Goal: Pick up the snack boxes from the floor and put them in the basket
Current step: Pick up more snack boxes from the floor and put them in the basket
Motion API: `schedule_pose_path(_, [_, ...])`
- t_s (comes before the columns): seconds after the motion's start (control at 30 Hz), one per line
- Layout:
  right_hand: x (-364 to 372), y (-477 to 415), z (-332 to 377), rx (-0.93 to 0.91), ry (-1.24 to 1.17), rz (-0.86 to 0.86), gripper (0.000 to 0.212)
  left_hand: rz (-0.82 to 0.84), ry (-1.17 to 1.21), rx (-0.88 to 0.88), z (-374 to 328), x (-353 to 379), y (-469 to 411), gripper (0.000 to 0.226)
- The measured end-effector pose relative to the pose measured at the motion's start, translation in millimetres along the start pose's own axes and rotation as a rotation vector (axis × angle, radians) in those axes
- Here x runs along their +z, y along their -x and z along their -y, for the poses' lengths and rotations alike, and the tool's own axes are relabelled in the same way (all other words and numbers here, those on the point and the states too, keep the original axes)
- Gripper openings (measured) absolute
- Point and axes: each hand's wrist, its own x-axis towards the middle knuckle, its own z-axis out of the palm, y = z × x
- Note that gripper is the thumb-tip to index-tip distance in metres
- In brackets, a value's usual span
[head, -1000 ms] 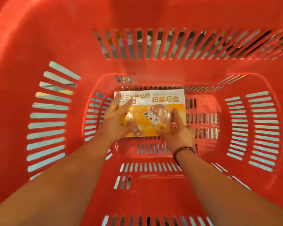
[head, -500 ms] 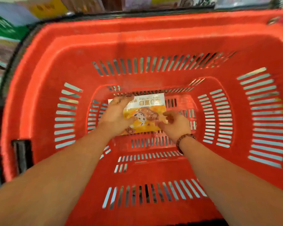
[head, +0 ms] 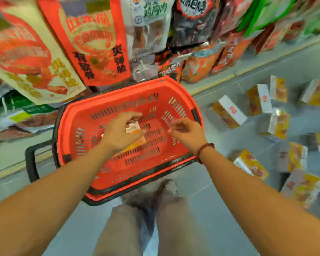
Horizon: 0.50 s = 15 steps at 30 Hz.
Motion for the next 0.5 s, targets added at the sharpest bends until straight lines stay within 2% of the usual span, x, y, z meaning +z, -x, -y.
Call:
schedule_pose_path(0.1, [-59.8, 42.3, 17.0, -0.004, -0.031, -0.078, 0.02, -0.01, -0.045, 0.115, -64.2, 3.0, -6.3, 0.049])
schedule_pose_path(0.23, [-139.9, 92.6, 13.8, 0.03, -0.149, -0.279, 0.018, 0.043, -0.066, 0.223, -142.6, 27.5, -14.5, 0.051])
schedule_pose_path(0.5, [-296.1, 186.1, -67.3, 0.114, -0.323, -0.583, 0.02, 0.199, -0.067, 0.371, -275.1, 162.5, -12.7, 0.046])
